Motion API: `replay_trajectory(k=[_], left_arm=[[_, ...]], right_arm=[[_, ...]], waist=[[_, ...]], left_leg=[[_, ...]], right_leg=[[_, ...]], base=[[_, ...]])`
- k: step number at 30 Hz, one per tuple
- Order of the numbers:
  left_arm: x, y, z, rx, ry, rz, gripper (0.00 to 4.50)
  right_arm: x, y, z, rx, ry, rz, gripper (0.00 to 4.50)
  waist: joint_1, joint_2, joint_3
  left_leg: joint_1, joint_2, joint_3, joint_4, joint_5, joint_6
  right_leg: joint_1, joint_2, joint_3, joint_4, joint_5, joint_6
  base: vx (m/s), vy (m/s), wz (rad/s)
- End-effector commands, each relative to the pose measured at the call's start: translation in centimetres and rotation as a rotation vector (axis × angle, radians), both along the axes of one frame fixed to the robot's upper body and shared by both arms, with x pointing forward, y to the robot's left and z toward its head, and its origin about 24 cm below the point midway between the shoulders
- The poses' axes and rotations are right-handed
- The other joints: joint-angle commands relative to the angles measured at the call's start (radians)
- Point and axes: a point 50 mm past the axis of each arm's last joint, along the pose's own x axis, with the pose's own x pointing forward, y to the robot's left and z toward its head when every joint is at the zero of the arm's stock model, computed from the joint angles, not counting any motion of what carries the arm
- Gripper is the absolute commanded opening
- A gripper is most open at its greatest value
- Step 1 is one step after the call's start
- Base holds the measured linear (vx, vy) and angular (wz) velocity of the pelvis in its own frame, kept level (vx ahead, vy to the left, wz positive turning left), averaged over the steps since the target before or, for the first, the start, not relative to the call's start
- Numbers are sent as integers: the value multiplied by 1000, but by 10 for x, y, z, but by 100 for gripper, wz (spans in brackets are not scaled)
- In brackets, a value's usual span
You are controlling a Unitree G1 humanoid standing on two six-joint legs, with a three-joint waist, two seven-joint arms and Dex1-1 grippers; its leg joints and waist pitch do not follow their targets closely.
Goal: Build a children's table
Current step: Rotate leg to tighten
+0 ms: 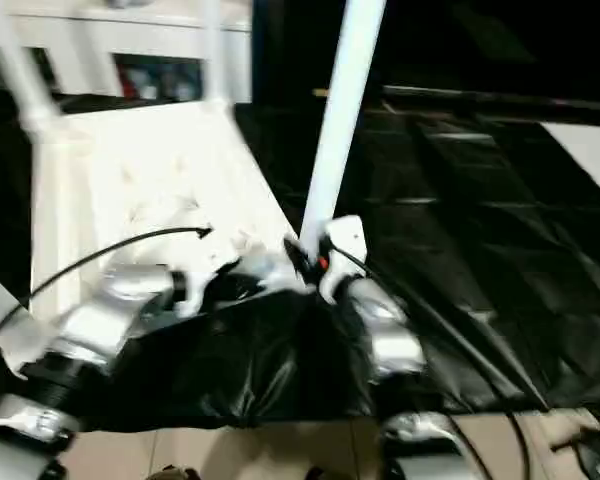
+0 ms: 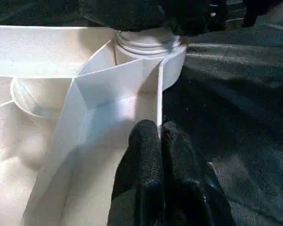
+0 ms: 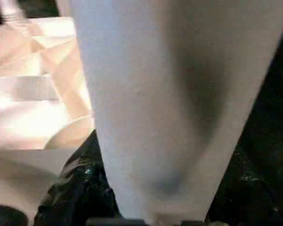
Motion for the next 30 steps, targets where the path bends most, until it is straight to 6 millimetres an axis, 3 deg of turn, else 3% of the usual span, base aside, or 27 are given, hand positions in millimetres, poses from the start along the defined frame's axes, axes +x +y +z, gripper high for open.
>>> replay_trajectory(k=[1, 2, 4, 5, 10, 12, 14, 15, 19, 20, 24, 25, 26, 30], left_arm=[[-17, -45, -5, -60, 35, -141, 0], [-18, -47, -6, -61, 36, -137, 0], [-19, -47, -7, -61, 39, -144, 0], [-18, -44, -7, -57, 39, -141, 0], [-15, -28, -6, -28, 34, -168, 0], [-15, -24, -5, -24, 32, -187, 0], [-16, -20, -4, -27, 33, -214, 0], [-17, -16, -3, -27, 28, -239, 0], [-20, -4, 0, -35, 45, -324, 0], [-22, 0, 0, -26, 56, -349, 0], [-25, 10, 0, -8, 86, -417, 0], [-26, 14, 0, -2, 100, -439, 0], [-27, 16, 0, -1, 106, -448, 0], [-27, 22, 3, -2, 116, -503, 0]], right_arm=[[-20, 53, -20, 45, 128, 181, 204], [-18, 53, -18, 48, 122, 165, 204], [-18, 51, -16, 15, 83, 186, 204], [-18, 46, -16, 10, 73, 188, 256], [-20, 23, -14, -3, 38, 291, 306], [-21, 18, -13, -12, 31, 330, 315], [-22, 12, -11, -28, 16, 380, 335], [-23, 8, -10, -33, 14, 420, 335], [-28, -6, -5, -49, 13, 582, 335], [-31, -9, -4, -60, 19, 646, 335], [-38, -18, -3, -116, 37, 806, 335], [-40, -21, -2, -129, 44, 847, 335], [-41, -21, -2, -132, 47, 864, 335], [-46, -24, 2, -126, 73, 965, 300]], waist=[[-5, 17, -28], [-4, 21, -30], [-3, 19, -31], [-3, 19, -31], [4, 15, -41], [11, 13, -44], [17, 12, -50], [19, 10, -54], [28, 9, -60], [33, 9, -66], [48, 10, -67], [47, 4, -66], [51, 6, -67], [54, 1, -59]], left_leg=[[12, 39, -35, -96, -621, -40], [11, 40, -34, -97, -611, -38], [14, 39, -28, -95, -605, -37], [14, 39, -26, -95, -595, -34], [12, 42, -13, -90, -518, -14], [5, 41, -2, -85, -429, 7], [9, 41, 4, -79, -381, 21], [4, 41, 6, -75, -333, 35], [13, 41, 21, -58, -260, 70], [4, 40, 23, -51, -191, 85], [3, 42, 33, -36, -89, 122], [1, 42, 34, -36, -86, 123], [0, 42, 31, -35, -86, 122], [5, 48, 30, -42, -157, 94]], right_leg=[[11, -62, 27, -88, -612, -79], [11, -60, 30, -85, -583, -89], [7, -59, 34, -85, -554, -101], [6, -59, 37, -82, -535, -111], [15, -56, 46, -70, -430, -143], [19, -57, 54, -60, -347, -169], [21, -57, 55, -55, -320, -187], [28, -55, 54, -47, -272, -199], [21, -48, 57, -31, -171, -250], [31, -48, 55, -17, -85, -270], [37, -39, 50, 12, 88, -309], [39, -40, 50, 13, 87, -309], [43, -42, 48, 15, 68, -305], [35, -45, 49, 4, -88, -278]], base=[[0, 0, 0], [0, 0, 0], [0, 0, 0], [0, 0, 0], [0, 0, 0], [0, 0, 0], [27, -20, 4], [53, -39, 7], [74, -55, 13], [81, -48, 6], [64, -29, 6], [0, 0, 0], [0, 0, 0], [0, 0, 0]])
